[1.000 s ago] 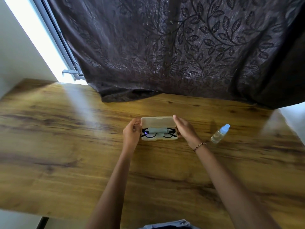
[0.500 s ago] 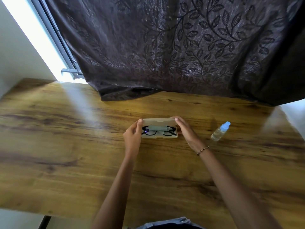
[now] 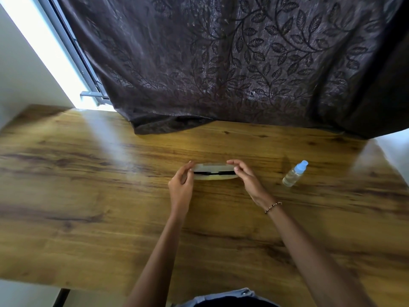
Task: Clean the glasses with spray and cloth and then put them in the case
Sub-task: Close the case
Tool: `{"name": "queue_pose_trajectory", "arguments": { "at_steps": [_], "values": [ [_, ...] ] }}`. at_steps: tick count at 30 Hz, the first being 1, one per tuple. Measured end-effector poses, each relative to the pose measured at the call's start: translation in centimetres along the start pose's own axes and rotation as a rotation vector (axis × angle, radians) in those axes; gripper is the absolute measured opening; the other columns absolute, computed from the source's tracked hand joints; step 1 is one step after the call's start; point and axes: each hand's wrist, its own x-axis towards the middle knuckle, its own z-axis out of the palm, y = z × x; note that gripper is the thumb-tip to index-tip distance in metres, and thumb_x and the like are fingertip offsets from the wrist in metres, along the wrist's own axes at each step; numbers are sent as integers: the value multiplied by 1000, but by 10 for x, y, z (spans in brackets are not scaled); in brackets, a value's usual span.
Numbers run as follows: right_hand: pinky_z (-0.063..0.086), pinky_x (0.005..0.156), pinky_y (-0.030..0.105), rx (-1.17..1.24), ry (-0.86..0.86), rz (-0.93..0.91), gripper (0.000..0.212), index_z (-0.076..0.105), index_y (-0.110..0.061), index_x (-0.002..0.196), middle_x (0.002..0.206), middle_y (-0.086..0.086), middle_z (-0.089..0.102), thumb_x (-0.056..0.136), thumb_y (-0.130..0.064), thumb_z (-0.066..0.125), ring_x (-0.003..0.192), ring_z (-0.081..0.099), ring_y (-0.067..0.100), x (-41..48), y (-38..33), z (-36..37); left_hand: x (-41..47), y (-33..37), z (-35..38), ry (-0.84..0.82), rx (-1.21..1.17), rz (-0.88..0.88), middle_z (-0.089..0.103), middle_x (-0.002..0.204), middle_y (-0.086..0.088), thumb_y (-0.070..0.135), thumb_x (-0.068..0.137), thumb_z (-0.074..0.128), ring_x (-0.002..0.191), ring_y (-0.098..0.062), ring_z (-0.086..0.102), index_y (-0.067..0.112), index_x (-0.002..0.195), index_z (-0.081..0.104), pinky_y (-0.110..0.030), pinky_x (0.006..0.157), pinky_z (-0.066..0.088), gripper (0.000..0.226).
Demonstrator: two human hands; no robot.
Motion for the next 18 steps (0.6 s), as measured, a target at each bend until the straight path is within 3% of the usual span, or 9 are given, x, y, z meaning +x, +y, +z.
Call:
{"name": "queue_pose_trajectory", "arguments": {
  "at_steps": [4,7,10,12,15,18],
  "values": [
    [43,99,33,10,10,57,35,57,-33,116,134,-2,51,94,-7,47,122,48,15,-2,4,0,0,0,1,-35,-12,-39,58,128,6,6,94,52,113,-6,56,34,111,61,-27,93,52,33],
    [50,86,23,73,89,84,42,51,-29,126,127,0,56,91,-5,54,113,56,13,-4,3,3,-2,1,3,-50,-16,-41,56,129,8,0,92,51,114,-4,55,30,115,60,-19,91,50,39],
    [49,84,18,107,124,112,42,52,-24,130,123,-4,59,91,-18,62,101,57,2,-5,1,6,-3,-1,1,-58,-70,-53,58,127,8,-1,92,52,112,-4,57,26,118,61,-20,88,51,39],
    [53,84,24,138,105,130,43,53,-27,128,125,-3,55,87,-26,67,103,59,6,-6,1,4,-3,-2,0,-74,-126,-78,59,126,9,0,92,53,113,-4,57,25,120,59,-25,91,51,39],
    [58,83,31,376,100,172,41,55,-22,123,131,6,51,86,-12,68,108,62,18,-6,0,2,-3,-1,1,-96,-206,-149,59,124,10,10,90,61,112,-2,58,22,128,53,-24,93,49,41],
    [58,83,30,539,105,201,47,52,-13,128,126,10,57,85,-2,66,109,63,20,-7,-4,1,3,4,5,-131,-180,-265,62,118,3,30,84,69,107,-11,61,19,126,53,-24,86,51,47]
  ]
}}
